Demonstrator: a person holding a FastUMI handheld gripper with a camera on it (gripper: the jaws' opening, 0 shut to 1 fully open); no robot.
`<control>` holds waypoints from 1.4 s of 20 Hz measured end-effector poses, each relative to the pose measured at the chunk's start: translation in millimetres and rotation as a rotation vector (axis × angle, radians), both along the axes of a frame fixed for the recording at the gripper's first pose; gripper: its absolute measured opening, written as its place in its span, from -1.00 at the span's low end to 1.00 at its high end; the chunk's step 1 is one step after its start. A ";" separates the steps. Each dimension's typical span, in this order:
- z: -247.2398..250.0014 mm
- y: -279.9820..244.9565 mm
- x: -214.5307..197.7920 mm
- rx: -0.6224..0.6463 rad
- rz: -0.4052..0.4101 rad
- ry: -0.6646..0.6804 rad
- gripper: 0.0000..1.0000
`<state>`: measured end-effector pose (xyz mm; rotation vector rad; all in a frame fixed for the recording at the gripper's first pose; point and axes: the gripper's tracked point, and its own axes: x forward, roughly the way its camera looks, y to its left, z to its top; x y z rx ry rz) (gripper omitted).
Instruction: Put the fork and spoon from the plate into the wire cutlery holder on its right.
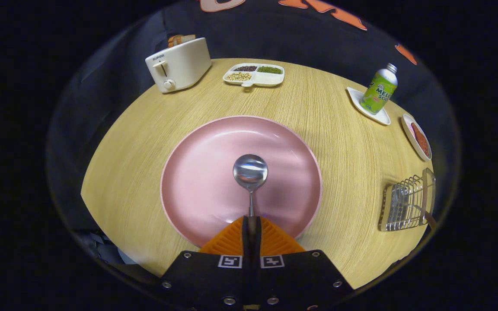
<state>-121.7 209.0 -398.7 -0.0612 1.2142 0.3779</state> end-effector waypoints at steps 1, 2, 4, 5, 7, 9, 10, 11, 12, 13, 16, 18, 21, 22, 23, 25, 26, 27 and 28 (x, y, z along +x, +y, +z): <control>3.9 -0.4 3.4 0.012 -0.010 -0.015 -0.98; 8.4 -2.4 8.4 0.020 -0.028 -0.040 -0.98; 18.6 -8.1 14.4 0.022 -0.045 -0.070 -0.98; 24.1 -11.4 16.3 0.019 -0.044 -0.081 -0.98; 38.3 -22.9 29.7 0.006 -0.059 -0.132 -0.98; 60.1 -37.5 39.6 0.002 -0.083 -0.189 -0.98; 72.6 -46.1 44.6 0.002 -0.097 -0.216 -0.98; 84.4 -56.4 49.7 -0.001 -0.115 -0.241 -0.98; 96.4 -68.2 54.4 -0.004 -0.131 -0.265 -0.98; 108.9 -81.4 58.8 -0.011 -0.150 -0.291 -0.98; 141.2 -127.2 68.4 -0.046 -0.198 -0.348 -0.98; 157.0 -157.7 66.5 -0.076 -0.225 -0.361 -0.98; 161.2 -199.8 64.1 -0.118 -0.265 -0.334 -0.97; 158.5 -213.0 62.1 -0.133 -0.275 -0.315 -0.97; 154.9 -222.9 57.7 -0.145 -0.276 -0.288 -0.97; 145.0 -241.8 49.1 -0.174 -0.269 -0.239 -0.97; 141.0 -250.0 47.1 -0.187 -0.268 -0.222 -0.96; 136.6 -254.2 45.1 -0.193 -0.262 -0.201 -0.94; 132.8 -256.9 42.9 -0.195 -0.256 -0.188 -0.95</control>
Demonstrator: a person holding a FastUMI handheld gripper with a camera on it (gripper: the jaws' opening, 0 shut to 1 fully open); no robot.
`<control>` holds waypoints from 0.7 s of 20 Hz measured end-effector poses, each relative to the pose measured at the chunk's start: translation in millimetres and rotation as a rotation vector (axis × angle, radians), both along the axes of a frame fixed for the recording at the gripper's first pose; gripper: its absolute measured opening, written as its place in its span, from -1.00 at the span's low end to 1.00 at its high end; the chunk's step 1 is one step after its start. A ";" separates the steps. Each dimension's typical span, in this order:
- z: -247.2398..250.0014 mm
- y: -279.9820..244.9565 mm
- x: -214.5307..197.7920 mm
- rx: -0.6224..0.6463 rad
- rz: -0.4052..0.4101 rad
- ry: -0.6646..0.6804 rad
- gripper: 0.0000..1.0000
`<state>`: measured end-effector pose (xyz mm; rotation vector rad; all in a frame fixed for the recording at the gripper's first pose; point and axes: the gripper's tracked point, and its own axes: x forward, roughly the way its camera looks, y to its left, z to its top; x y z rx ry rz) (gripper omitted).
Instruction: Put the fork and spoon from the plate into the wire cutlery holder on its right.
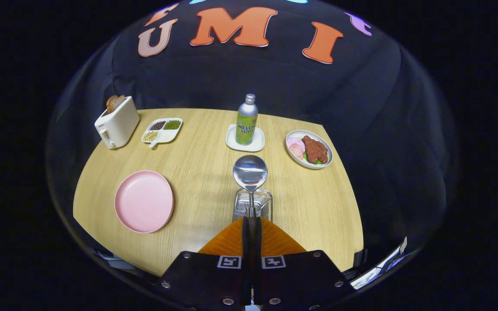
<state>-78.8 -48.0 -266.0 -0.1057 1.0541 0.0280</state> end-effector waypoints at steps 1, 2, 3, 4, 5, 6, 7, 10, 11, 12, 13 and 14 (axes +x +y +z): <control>-3.0 -2.4 -0.9 -0.005 0.009 0.018 -0.95; -6.9 -3.8 -3.1 -0.012 0.018 0.036 -0.95; -10.0 -4.9 -4.5 -0.019 0.028 0.053 -0.94; -14.2 -5.4 -6.7 -0.024 0.039 0.068 -0.94; -18.7 -6.1 -8.1 -0.031 0.049 0.084 -0.94; -23.0 -8.6 -10.2 -0.039 0.060 0.100 -0.94; -26.2 -9.5 -12.0 -0.045 0.072 0.113 -0.94; -34.5 -8.3 -16.9 -0.047 0.092 0.145 -0.93; -37.4 -9.3 -17.5 -0.053 0.091 0.156 -0.93; -41.6 -10.6 -18.1 -0.057 0.088 0.168 -0.92; -44.6 -11.4 -16.9 -0.059 0.084 0.174 -0.91; -48.4 -12.0 -16.0 -0.061 0.079 0.180 -0.90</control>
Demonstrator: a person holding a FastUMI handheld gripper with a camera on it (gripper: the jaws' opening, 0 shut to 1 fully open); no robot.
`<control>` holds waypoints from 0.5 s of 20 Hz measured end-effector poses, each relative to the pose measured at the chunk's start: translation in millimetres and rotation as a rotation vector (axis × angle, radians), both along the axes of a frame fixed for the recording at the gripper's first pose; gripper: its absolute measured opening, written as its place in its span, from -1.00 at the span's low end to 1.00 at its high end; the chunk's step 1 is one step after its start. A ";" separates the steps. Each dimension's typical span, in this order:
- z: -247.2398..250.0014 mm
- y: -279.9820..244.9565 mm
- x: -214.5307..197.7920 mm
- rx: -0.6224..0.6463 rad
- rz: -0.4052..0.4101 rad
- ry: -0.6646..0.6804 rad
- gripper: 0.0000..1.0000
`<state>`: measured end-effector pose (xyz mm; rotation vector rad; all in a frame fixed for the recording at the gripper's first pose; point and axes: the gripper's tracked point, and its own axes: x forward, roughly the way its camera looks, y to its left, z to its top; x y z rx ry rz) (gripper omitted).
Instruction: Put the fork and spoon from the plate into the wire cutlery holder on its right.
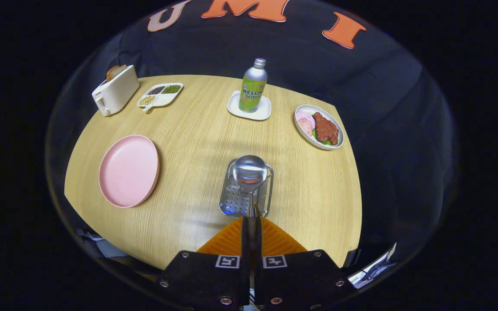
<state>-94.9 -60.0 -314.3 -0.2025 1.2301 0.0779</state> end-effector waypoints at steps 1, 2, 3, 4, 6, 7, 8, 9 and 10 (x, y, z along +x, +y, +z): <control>-1.6 -0.2 0.1 0.005 -0.004 0.006 -0.89; -4.0 1.1 0.4 0.015 -0.009 0.013 -0.87; -4.5 3.6 1.5 0.025 -0.015 0.015 -0.86; -5.7 4.2 2.7 0.031 -0.021 0.013 -0.84; -4.1 6.2 8.2 0.037 -0.023 -0.010 -0.82; -1.3 7.5 11.5 0.046 -0.023 -0.028 -0.82; 2.7 7.5 16.1 0.053 -0.026 -0.054 -0.81; 8.5 7.3 22.4 0.059 -0.030 -0.086 -0.80; 16.2 6.4 30.0 0.064 -0.038 -0.124 -0.80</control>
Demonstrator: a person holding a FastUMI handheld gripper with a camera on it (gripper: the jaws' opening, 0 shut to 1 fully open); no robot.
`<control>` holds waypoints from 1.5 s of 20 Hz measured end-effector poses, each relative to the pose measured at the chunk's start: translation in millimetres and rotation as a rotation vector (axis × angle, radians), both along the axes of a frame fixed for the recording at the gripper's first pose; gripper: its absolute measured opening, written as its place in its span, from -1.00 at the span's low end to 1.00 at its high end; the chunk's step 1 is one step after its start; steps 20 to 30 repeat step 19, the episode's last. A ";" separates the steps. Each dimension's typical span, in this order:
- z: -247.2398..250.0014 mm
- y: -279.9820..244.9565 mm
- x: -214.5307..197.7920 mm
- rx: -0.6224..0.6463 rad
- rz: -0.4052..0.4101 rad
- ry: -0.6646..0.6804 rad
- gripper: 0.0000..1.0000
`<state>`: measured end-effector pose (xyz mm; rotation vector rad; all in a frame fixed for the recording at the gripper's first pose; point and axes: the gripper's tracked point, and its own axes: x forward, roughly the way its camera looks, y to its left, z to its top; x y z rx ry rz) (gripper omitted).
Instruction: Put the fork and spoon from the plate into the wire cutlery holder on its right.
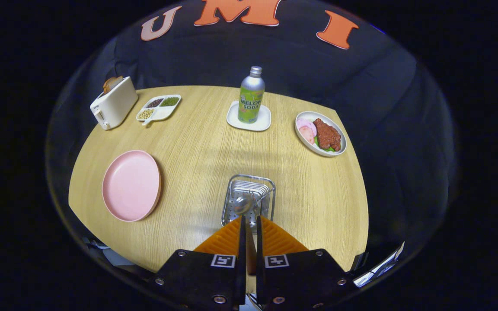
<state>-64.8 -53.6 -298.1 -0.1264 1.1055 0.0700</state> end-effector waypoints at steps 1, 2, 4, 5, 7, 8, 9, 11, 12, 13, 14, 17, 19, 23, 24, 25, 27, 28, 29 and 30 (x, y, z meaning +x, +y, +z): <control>8.8 -0.8 9.1 0.008 -0.011 -0.044 -0.80; 17.7 -1.7 18.5 0.018 -0.027 -0.090 -0.79; 42.3 0.2 35.7 0.068 -0.054 -0.178 -0.78; 53.5 0.7 42.2 0.092 -0.072 -0.214 -0.78; 84.1 -4.4 59.1 0.127 -0.101 -0.319 -0.72; 101.2 -8.5 67.1 0.133 -0.108 -0.381 -0.65; 119.5 -12.2 75.2 0.132 -0.108 -0.447 -0.62; 149.1 -21.5 86.7 0.100 -0.098 -0.558 -0.36; 160.1 -25.4 91.3 0.086 -0.097 -0.604 -0.26; 171.7 -27.9 92.2 0.082 -0.097 -0.640 -0.22; 184.6 -29.9 93.7 0.080 -0.101 -0.675 -0.06; 220.7 -34.6 94.2 0.072 -0.102 -0.799 0.30; 247.5 -34.1 91.4 0.067 -0.098 -0.884 0.52; 247.5 -34.1 91.4 0.067 -0.098 -0.884 0.52; 247.5 -34.1 91.4 0.067 -0.098 -0.884 0.52; 247.5 -34.1 91.4 0.067 -0.098 -0.884 0.52; 247.5 -34.1 91.4 0.067 -0.098 -0.884 0.52; 247.5 -34.1 91.4 0.067 -0.098 -0.884 0.52; 247.5 -34.1 91.4 0.067 -0.098 -0.884 0.52; 247.5 -34.1 91.4 0.067 -0.098 -0.884 0.52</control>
